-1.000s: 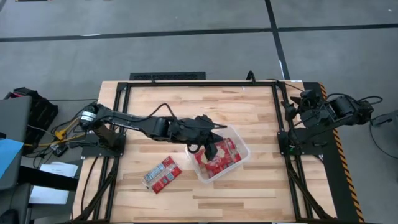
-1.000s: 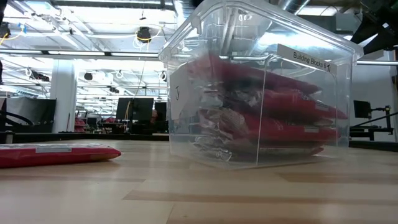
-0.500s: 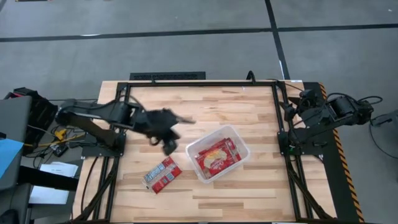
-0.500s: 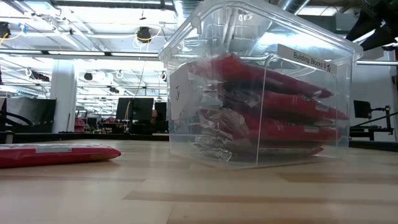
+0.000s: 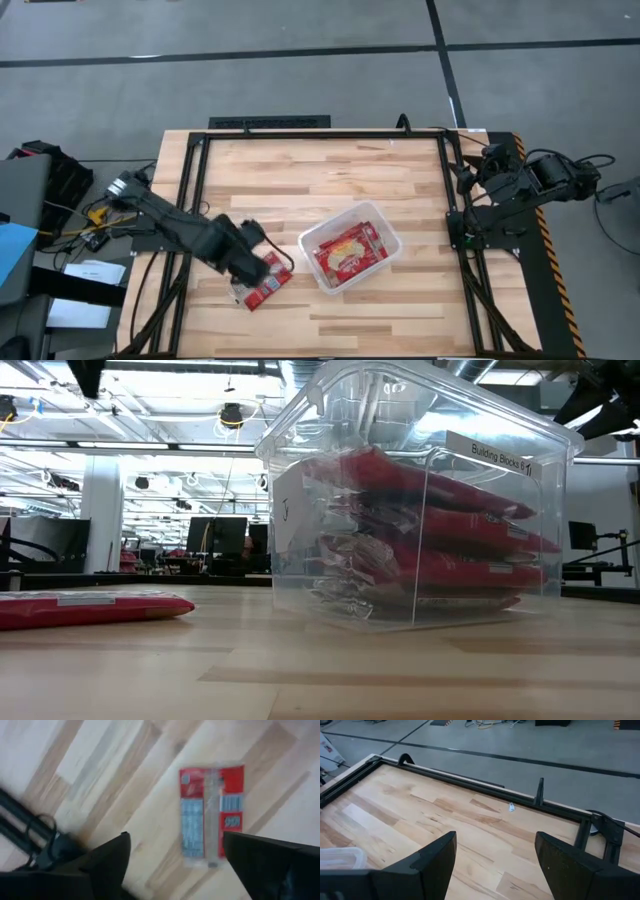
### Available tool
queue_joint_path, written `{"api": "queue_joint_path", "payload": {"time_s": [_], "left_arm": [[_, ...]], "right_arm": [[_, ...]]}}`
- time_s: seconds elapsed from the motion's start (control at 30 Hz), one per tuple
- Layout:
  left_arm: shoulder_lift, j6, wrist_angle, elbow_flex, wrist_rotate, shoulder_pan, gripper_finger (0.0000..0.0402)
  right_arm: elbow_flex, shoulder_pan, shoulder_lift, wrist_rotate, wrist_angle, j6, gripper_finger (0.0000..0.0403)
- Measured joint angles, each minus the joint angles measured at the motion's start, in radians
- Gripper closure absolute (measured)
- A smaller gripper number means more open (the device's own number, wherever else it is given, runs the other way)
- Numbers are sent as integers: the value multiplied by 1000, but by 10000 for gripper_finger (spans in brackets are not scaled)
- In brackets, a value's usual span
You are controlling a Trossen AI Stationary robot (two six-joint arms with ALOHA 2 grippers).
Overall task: Sort popcorn bags into baskets
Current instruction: Put the red popcorn pack into the transparent container
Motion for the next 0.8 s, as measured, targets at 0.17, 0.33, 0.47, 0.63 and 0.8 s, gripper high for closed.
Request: {"api": "queue_joint_path", "payload": {"time_s": [0.17,0.33,0.47,0.63,0.8], "left_arm": [[65,-66,56,-13,-69,-50,88],[47,-192,272,-193,-58,-100,98],[30,-251,458,-355,-54,-122,100],[31,-263,663,-516,-58,-122,100],[32,-326,760,-637,-68,-123,100]], "right_arm": [[0,0,0,2,0,0,107],[0,0,0,2,6,0,107],[0,0,0,2,15,0,107],[0,0,0,1,15,0,107],[0,0,0,0,15,0,107]]}}
